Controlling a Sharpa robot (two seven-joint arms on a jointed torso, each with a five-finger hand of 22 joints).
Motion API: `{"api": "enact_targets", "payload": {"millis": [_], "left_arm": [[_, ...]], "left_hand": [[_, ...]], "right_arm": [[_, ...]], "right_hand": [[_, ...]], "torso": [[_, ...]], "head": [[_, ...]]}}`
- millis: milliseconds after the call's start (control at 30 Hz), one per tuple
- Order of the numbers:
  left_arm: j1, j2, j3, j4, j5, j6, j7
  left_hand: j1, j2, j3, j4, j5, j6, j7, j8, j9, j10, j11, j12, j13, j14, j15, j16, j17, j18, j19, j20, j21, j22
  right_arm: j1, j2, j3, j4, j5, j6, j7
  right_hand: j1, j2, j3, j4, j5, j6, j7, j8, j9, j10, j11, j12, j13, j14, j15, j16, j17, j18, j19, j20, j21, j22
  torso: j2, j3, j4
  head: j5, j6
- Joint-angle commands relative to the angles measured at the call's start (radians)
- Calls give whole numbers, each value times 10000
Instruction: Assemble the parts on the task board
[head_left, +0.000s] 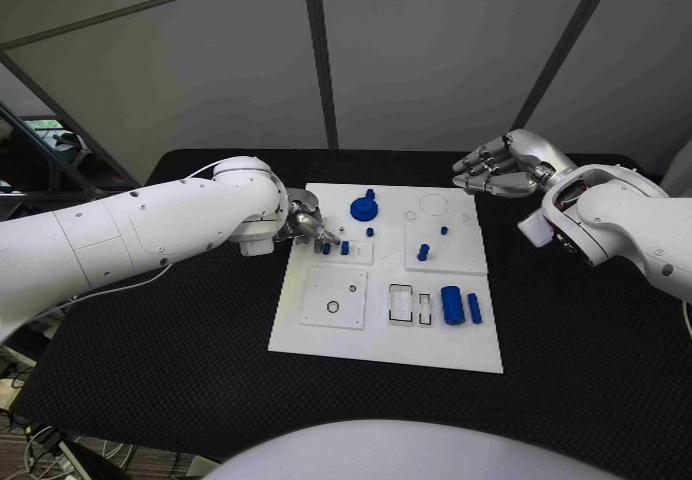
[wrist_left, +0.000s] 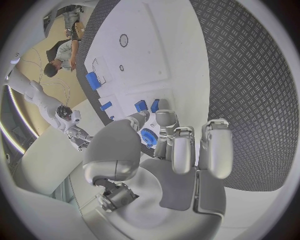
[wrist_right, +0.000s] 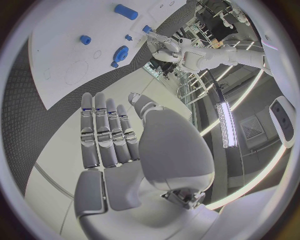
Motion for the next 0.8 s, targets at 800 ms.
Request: {"api": "enact_targets", "payload": {"millis": [800], "left_arm": [[9,-161,56,171,4,-1454,123]], "left_hand": [[126,-155,-1406,456,-5,-357,188,-170,-44,-598,123,-779,-1021,989,31,-106,2447,-60,-105,-5,-673,781]], "right_arm": [[15,3,5,-6,-21,14,60]], "right_hand": [[-21,47,-25,-44,51,49,51,-10,9,24,18,13,-15,-11,57,-59,-14,110,65,23,-49,-19]], "torso": [[-4,-4,-13]], "head": [[-47,64]]}}
